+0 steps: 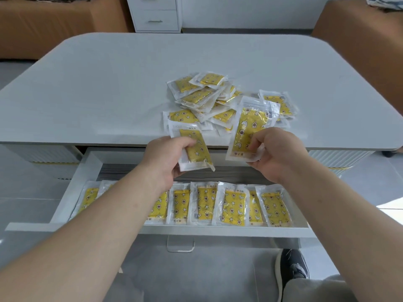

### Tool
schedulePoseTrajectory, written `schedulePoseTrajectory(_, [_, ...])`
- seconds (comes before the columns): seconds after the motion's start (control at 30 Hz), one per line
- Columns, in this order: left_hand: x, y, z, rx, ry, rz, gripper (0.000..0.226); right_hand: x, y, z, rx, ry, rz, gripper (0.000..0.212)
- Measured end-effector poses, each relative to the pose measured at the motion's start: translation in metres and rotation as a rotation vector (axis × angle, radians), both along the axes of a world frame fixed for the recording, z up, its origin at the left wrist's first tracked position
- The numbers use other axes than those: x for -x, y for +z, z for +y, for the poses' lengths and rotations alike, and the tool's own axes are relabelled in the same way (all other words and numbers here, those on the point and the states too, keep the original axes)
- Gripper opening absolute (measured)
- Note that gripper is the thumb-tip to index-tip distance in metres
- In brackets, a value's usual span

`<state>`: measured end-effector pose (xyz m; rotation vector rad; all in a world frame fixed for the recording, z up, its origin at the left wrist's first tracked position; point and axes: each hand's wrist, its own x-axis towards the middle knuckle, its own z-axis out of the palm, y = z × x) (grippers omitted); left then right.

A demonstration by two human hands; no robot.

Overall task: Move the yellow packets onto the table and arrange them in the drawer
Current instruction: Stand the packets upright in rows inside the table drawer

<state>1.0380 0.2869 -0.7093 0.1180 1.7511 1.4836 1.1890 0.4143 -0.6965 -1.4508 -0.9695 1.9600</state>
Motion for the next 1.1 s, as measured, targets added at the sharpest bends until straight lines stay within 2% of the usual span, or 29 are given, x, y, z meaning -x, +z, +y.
schedulePoseTrajectory(0.13, [-0.003,-0.006,0.001,0.05,-0.09,0.015,0.017,-0.013,0.003,0.005,0.0,0.223,0.028,0.034])
schedulePoseTrajectory(0.23, [-0.004,-0.009,0.002,0.086,-0.152,0.05,0.028,-0.026,0.007,0.013,-0.045,0.435,-0.039,0.031])
schedulePoseTrajectory(0.3, [-0.007,-0.01,0.002,0.109,-0.185,0.074,0.036,-0.037,0.007,0.02,-0.115,0.552,-0.163,0.028])
schedulePoseTrajectory(0.4, [-0.009,-0.014,0.003,0.138,-0.231,0.092,0.029,-0.051,-0.005,0.031,-0.326,0.692,-0.543,0.029])
schedulePoseTrajectory(0.5, [-0.013,-0.016,0.005,0.14,-0.288,0.099,0.014,-0.054,-0.025,0.033,-0.358,0.722,-0.758,0.031])
schedulePoseTrajectory(0.67, [-0.015,-0.021,0.009,0.157,-0.345,0.12,0.028,-0.054,-0.066,0.028,-0.26,0.774,-0.847,0.03])
schedulePoseTrajectory(0.87, [-0.019,-0.023,0.013,0.164,-0.374,0.136,0.02,-0.055,-0.095,0.021,-0.305,0.898,-0.976,0.034])
schedulePoseTrajectory(0.97, [-0.02,-0.023,0.013,0.176,-0.376,0.145,0.02,-0.054,-0.105,0.017,-0.327,0.93,-1.058,0.043])
schedulePoseTrajectory(1.1, [-0.018,-0.023,0.014,0.192,-0.376,0.158,0.016,-0.053,-0.116,0.013,-0.399,0.989,-1.241,0.082])
